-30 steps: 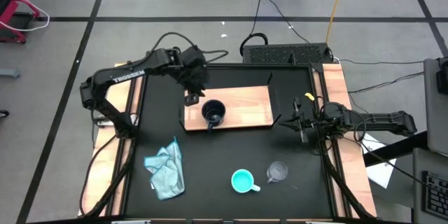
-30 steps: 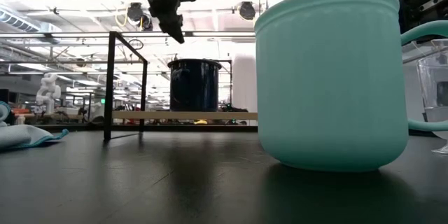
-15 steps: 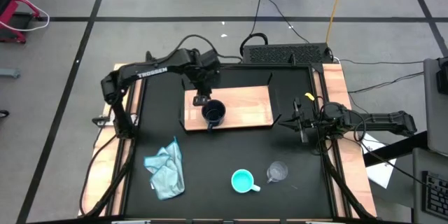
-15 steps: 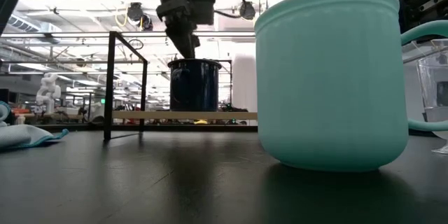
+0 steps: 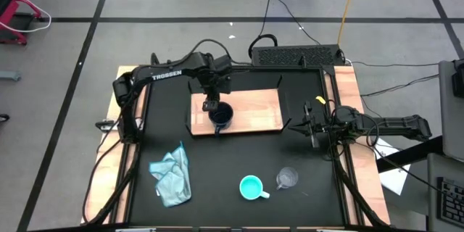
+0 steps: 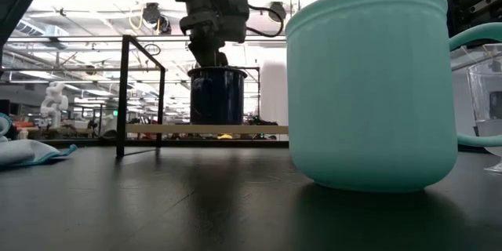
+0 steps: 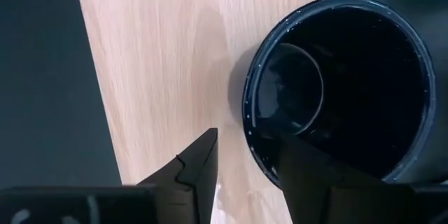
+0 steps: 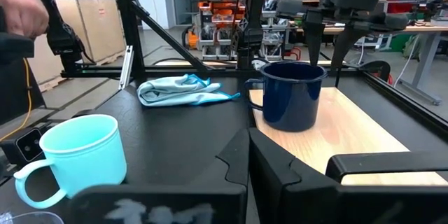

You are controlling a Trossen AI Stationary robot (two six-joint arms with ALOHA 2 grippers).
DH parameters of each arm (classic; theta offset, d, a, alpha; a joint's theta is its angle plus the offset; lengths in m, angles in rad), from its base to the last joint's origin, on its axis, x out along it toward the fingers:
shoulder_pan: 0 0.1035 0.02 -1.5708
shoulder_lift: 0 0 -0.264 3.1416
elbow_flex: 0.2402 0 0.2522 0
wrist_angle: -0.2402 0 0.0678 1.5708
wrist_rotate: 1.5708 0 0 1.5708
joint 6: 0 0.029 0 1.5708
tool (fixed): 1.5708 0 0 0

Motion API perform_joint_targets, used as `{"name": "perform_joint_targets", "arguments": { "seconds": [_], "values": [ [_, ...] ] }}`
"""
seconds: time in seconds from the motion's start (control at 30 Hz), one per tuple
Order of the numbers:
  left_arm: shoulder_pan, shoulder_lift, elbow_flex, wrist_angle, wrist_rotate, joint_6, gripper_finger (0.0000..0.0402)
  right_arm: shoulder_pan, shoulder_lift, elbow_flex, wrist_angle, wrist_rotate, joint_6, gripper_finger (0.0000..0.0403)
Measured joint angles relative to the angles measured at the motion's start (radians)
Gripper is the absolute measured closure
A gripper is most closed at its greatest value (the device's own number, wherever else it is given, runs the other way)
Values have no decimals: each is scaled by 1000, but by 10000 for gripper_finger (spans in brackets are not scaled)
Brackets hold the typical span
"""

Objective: Stack small to large cups/mugs on shelf
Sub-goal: Put the dark blue mug to the left on the shelf

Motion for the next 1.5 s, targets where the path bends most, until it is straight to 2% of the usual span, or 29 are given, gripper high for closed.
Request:
{"name": "perform_joint_targets", "arguments": {
  "seconds": [0.57, 1.03, 1.5],
  "values": [
    [-2, -2, 0, -6, -17, -62, 268, 0, 0, 0, 0, 0, -19, 403],
    [-2, -3, -1, 4, -16, -116, 389, 0, 0, 0, -1, 0, -20, 403],
    [5, -5, 0, -13, -65, -207, 390, 0, 0, 0, -6, 0, -23, 403]
  ]
}}
